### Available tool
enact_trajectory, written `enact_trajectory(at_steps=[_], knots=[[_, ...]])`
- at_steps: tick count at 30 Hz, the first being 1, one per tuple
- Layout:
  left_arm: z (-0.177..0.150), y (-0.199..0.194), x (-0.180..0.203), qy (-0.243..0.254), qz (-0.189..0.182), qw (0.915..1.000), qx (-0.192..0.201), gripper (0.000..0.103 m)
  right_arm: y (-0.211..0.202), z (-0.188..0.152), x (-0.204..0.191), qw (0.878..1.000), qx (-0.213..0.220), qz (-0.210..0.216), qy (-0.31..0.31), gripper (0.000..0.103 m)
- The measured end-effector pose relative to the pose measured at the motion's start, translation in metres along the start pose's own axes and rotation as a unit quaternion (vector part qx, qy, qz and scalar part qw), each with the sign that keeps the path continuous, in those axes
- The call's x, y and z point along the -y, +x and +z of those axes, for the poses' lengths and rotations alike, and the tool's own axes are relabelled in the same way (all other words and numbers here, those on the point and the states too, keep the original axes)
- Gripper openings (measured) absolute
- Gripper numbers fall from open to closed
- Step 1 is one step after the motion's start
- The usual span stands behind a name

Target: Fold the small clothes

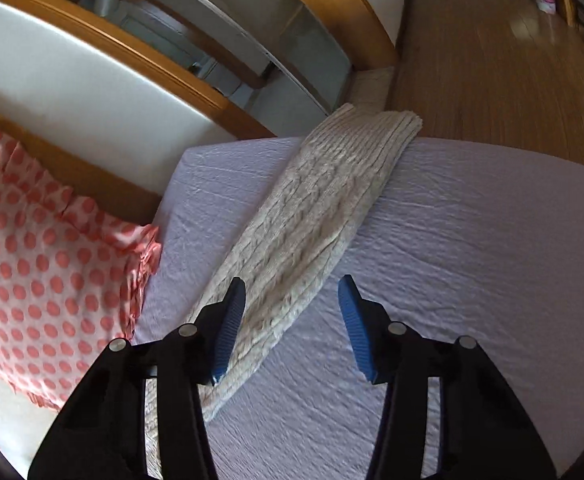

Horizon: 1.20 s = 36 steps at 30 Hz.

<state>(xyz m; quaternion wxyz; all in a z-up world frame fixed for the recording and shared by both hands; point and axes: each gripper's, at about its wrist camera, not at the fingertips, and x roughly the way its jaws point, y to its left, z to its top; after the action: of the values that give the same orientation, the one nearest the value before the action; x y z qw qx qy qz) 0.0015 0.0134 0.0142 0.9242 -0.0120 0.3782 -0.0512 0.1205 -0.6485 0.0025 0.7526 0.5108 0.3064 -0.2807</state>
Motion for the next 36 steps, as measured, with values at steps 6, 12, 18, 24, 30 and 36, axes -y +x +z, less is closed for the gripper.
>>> enact_trajectory(at_steps=[6,12,18,24,30,36], knots=[[0.025,-0.006,-0.051,-0.072,-0.143,0.9864,0.038,0.101,0.019,0.014,-0.002,1.000,0.024,-0.008,0.010,0.009],[0.060,0.001,-0.157,-0.193,-0.112,0.9739,0.043,0.101,-0.051,-0.058,-0.132,0.967,0.060,0.131,-0.212,0.008],[0.088,0.019,-0.264,-0.325,-0.067,0.9425,0.042,0.101,-0.075,-0.235,-0.280,0.868,-0.065,0.309,-0.382,0.008],[0.101,0.046,-0.321,-0.377,-0.024,0.9259,0.020,0.100,-0.028,-0.408,-0.330,0.778,-0.246,0.276,-0.508,0.009],[0.101,0.069,-0.364,-0.415,-0.002,0.9100,-0.003,0.091,-0.062,-0.371,-0.296,0.798,-0.161,0.302,-0.496,0.066],[0.101,0.074,-0.399,-0.464,-0.008,0.8856,0.007,0.072,-0.071,-0.328,-0.262,0.822,-0.126,0.282,-0.479,0.068]])
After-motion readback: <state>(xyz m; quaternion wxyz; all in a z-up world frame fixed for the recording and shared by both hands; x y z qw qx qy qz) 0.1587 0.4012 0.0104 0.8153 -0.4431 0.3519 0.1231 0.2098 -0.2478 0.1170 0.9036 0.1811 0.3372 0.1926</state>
